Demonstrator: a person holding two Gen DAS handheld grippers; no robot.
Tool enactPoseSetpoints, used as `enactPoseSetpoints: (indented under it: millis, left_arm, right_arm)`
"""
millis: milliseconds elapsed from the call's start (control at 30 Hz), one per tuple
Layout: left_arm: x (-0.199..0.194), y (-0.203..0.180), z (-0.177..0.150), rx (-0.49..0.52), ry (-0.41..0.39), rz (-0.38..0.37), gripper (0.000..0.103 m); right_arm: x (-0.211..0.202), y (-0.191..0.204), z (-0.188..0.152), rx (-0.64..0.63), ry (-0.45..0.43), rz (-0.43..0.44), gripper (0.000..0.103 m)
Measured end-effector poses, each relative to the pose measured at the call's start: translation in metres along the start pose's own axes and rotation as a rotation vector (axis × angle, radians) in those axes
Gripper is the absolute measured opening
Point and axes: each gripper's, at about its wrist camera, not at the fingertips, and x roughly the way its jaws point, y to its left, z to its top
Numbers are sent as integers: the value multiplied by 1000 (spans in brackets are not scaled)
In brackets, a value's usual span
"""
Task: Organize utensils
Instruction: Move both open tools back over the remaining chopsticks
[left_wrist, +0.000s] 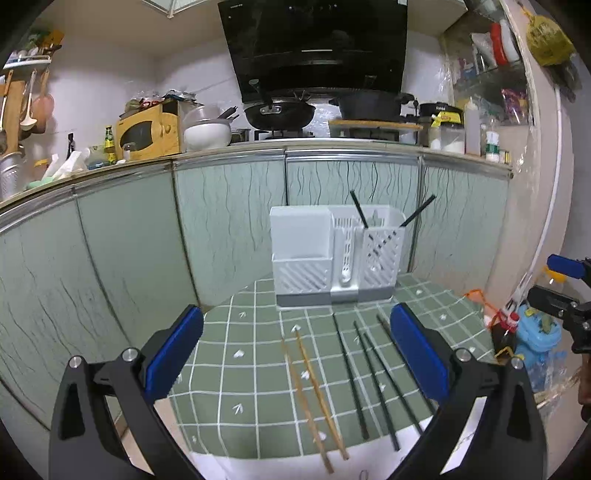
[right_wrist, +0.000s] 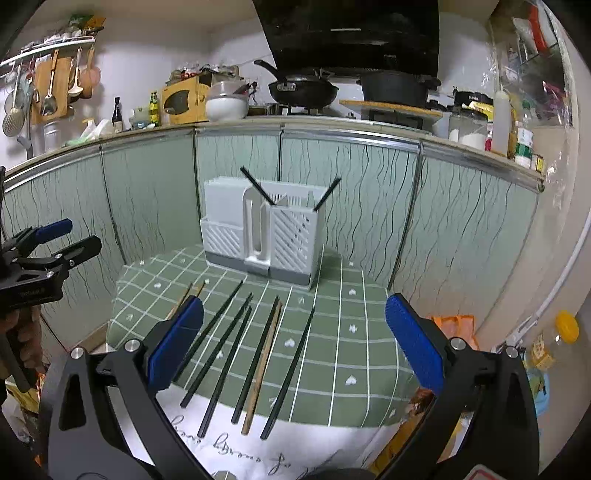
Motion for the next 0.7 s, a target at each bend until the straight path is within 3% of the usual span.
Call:
enactPoseSetpoints:
  millis: [700]
  left_arm:
    - [5, -3, -96, -14, 142, 26, 99]
  right_arm:
    - [14, 12, -79, 0, 82, -53, 94]
